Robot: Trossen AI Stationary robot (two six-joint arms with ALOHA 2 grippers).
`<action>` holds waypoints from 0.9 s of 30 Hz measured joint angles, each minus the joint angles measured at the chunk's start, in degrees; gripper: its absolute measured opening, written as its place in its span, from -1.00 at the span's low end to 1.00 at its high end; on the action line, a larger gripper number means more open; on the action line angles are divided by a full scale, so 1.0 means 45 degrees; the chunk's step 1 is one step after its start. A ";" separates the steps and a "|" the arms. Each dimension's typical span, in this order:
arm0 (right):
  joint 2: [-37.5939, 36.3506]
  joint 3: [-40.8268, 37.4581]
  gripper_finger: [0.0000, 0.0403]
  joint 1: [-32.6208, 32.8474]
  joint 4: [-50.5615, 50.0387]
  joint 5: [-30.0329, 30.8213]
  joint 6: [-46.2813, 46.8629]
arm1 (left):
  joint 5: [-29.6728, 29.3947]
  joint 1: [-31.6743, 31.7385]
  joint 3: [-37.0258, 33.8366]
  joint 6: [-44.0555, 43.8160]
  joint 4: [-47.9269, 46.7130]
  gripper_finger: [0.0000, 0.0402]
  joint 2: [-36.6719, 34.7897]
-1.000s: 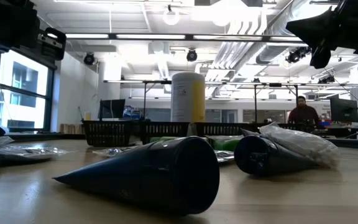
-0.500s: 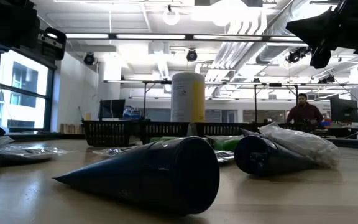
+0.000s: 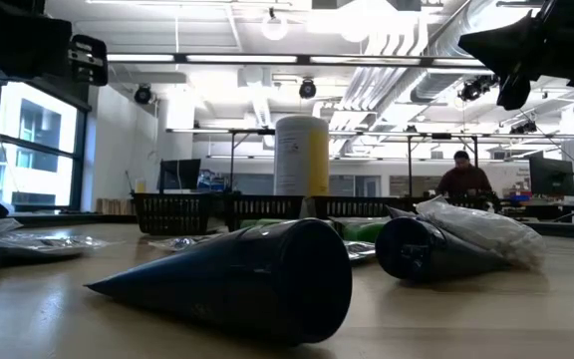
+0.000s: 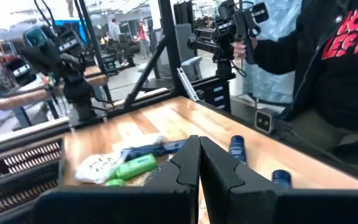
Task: Pick & Place Travel size toiletries
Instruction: Put the bottom right cotton pack into the right black bin
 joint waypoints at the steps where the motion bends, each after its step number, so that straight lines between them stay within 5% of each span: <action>1: 0.0002 0.0001 -0.96 0.0000 0.0006 0.0000 0.0005 | -0.0279 -0.0003 0.0000 0.0692 0.0076 -0.99 0.0000; 8: 0.0000 0.0001 -0.96 -0.0005 -0.0130 0.0716 -0.0763 | -0.2466 -0.0003 0.0000 0.4236 -0.0446 -0.99 0.0063; 12: 0.0005 0.0005 -0.96 0.0000 -0.0803 0.0695 -0.1604 | -0.4174 0.0002 0.0000 0.4392 -0.1501 -0.99 0.0073; 27: 0.0005 0.0002 -0.96 0.0000 -0.3303 0.1717 -0.1666 | -0.4710 0.0002 0.0000 0.4834 -0.2711 -0.99 0.0053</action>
